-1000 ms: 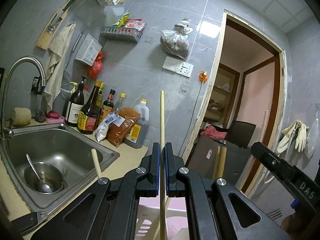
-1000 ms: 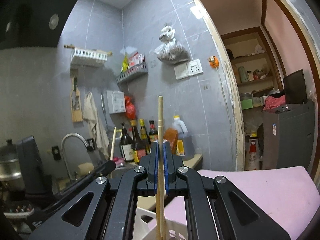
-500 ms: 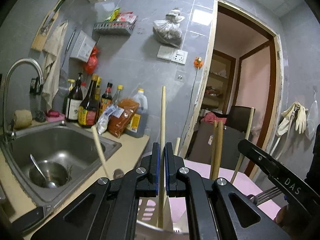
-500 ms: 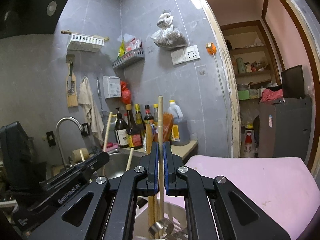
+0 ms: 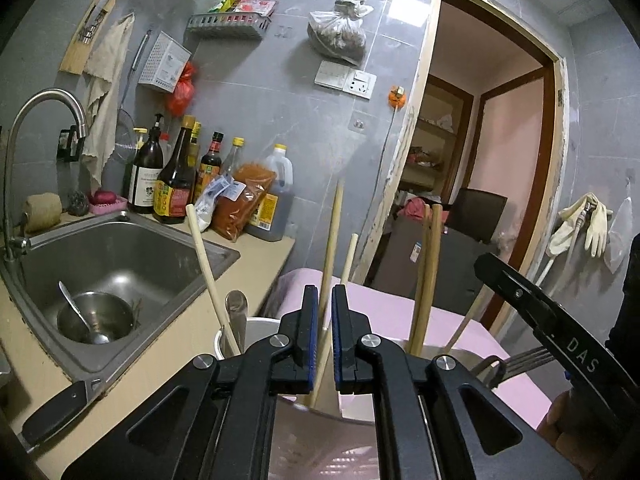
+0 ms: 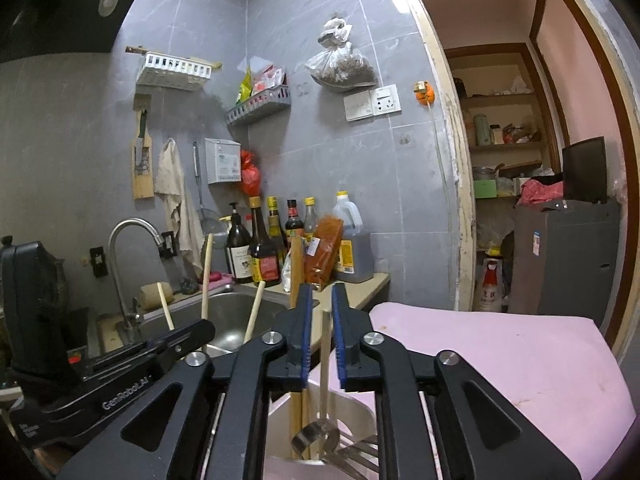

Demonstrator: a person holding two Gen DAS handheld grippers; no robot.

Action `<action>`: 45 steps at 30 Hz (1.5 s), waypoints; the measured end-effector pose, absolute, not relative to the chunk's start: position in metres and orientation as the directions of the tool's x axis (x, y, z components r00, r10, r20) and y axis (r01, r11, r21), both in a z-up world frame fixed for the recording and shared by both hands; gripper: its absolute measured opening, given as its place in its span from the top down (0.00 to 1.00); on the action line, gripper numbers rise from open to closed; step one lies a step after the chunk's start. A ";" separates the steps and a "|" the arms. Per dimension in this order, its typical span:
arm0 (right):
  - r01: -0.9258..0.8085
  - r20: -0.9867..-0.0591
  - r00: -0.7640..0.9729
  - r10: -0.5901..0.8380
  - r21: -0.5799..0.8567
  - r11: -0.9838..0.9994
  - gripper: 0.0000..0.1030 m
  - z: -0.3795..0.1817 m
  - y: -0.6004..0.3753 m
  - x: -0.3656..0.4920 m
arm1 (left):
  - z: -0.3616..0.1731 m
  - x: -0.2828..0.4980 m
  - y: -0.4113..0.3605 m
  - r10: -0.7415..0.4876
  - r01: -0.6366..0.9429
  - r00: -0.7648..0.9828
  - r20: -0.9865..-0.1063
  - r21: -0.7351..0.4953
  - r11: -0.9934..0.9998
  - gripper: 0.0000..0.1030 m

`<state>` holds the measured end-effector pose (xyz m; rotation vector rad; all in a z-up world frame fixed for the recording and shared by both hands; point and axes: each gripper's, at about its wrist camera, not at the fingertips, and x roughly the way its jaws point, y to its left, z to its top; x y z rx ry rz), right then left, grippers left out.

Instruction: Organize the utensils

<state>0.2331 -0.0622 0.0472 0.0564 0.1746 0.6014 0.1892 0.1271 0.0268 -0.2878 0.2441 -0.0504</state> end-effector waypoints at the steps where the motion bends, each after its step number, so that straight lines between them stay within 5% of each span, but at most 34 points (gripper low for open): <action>1: -0.556 -0.146 0.811 0.566 0.106 0.824 0.85 0.048 -0.063 0.233 | 0.027 0.188 0.126 -0.086 0.017 0.969 -0.232 -0.287 0.958 0.91; 15: -0.498 -0.102 0.855 0.508 0.108 0.860 0.67 0.061 -0.097 0.211 | 0.047 0.166 0.107 -0.096 0.033 0.970 -0.222 -0.273 0.961 0.60; 31: -0.337 -0.140 0.928 0.344 0.074 0.939 0.22 0.062 -0.177 0.149 | 0.060 0.120 0.067 -0.115 0.067 0.966 -0.231 -0.207 0.976 0.06; 37: -0.293 -0.172 0.938 0.301 0.070 0.953 0.00 0.057 -0.198 0.120 | 0.056 0.098 0.056 -0.106 0.070 0.967 -0.231 -0.158 0.985 0.02; 45: -0.224 -0.203 0.952 0.229 0.048 0.973 0.00 0.042 -0.205 0.078 | 0.031 0.065 0.045 -0.099 0.073 0.961 -0.258 -0.110 0.991 0.02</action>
